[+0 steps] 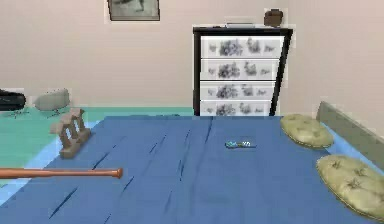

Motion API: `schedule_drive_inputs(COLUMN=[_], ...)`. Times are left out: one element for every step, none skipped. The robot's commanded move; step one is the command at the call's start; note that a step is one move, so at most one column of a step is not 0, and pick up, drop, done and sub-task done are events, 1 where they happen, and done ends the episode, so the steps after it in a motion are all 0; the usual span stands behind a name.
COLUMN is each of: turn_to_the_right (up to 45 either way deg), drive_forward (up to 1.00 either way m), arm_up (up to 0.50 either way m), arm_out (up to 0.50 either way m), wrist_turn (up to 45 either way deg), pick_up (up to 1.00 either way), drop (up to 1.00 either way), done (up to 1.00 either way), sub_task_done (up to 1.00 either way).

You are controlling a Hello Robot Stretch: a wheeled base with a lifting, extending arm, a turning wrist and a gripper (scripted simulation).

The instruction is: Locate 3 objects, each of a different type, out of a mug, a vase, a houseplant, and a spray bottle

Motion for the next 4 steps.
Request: schedule_drive_inputs(turn_to_the_right=[45.0,45.0,45.0,33.0], drive_forward=[0.00,0.00,0.00,0.00], arm_up=[0.00,0.00,0.00,0.00], arm_out=[0.00,0.00,0.00,0.00], wrist_turn=[0.0,0.0,0.0,0.0], pick_up=[0.00,0.00,0.00,0.00], drop=[0.00,0.00,0.00,0.00], done=[0.00,0.00,0.00,0.00], sub_task_done=[0.00,0.00,0.00,0.00])
